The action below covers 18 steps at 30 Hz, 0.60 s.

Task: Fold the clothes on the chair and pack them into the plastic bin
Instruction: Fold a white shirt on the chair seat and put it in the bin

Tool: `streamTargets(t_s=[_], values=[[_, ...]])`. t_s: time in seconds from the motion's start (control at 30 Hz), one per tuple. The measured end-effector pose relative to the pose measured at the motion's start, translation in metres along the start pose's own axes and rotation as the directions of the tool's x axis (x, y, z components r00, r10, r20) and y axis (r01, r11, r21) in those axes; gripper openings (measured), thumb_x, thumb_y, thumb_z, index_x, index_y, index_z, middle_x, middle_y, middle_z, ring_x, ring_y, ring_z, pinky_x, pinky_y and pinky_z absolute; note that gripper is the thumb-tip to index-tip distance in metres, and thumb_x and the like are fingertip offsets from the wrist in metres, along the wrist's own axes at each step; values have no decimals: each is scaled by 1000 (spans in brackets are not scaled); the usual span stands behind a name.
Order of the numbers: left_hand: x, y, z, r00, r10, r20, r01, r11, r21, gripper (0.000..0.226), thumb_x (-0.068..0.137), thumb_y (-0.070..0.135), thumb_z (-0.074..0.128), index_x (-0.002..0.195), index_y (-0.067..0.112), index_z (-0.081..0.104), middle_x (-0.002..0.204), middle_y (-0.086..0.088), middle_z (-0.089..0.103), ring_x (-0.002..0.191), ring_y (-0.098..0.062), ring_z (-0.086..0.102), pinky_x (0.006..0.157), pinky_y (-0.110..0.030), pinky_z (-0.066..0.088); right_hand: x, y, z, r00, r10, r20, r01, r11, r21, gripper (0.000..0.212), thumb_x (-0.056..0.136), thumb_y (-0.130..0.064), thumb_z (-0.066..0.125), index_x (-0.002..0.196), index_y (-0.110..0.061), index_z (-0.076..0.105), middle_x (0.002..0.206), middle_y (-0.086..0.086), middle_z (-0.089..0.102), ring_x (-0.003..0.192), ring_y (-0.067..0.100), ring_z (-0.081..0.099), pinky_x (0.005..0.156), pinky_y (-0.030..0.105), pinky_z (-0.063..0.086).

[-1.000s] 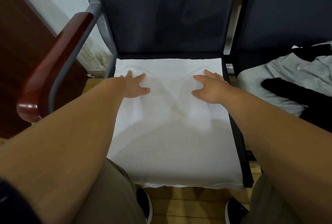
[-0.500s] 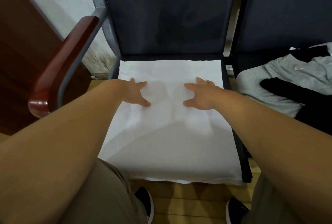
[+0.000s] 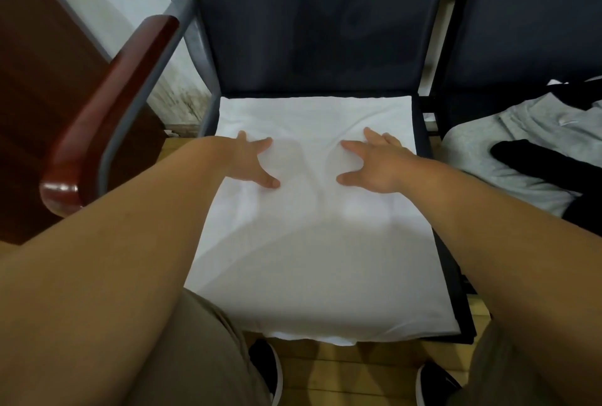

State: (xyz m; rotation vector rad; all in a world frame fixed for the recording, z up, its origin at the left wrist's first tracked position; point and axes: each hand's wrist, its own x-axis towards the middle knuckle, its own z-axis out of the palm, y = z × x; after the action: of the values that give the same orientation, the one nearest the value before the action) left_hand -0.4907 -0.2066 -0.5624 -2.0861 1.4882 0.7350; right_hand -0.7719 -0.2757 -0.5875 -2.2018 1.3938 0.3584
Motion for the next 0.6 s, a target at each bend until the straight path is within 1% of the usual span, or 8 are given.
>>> streamTargets(t_s=[0.27,0.47,0.53,0.6], values=[[8,4,-5,999,-12,-42,12,1000,21,120,80,83,67,165,48,-9,175,-4,-16,154,-42,31,122,-53,35,3,5,-1,999,-5,-52,7,999,41,85,94,-72,60,165,-51,17,177,-11,-9,163,25,-13,130,48,11],[-15,1,-6,996,-31,-80,35,998,49,110,91,72,65,168,38,-5,176,-7,-9,153,-42,32,122,-50,34,-9,-2,-2,998,3,-61,-2,1000,13,84,97,-70,56,167,-45,17,177,-7,-8,163,27,-10,130,48,14],[-27,-3,-8,995,-35,-90,38,999,33,108,91,73,64,169,37,-2,177,-5,-3,157,-38,28,124,-50,30,-16,-6,-3,997,-3,-71,4,1000,22,82,98,-68,55,167,-42,20,177,-4,-6,163,28,-8,130,48,16],[-41,-6,-9,995,-41,-95,41,999,1,107,89,76,63,169,35,6,177,-2,13,158,-33,27,126,-50,27,-27,-12,-4,997,-19,-81,21,1000,22,78,100,-64,54,167,-37,24,178,-1,-3,163,30,-4,130,48,19]])
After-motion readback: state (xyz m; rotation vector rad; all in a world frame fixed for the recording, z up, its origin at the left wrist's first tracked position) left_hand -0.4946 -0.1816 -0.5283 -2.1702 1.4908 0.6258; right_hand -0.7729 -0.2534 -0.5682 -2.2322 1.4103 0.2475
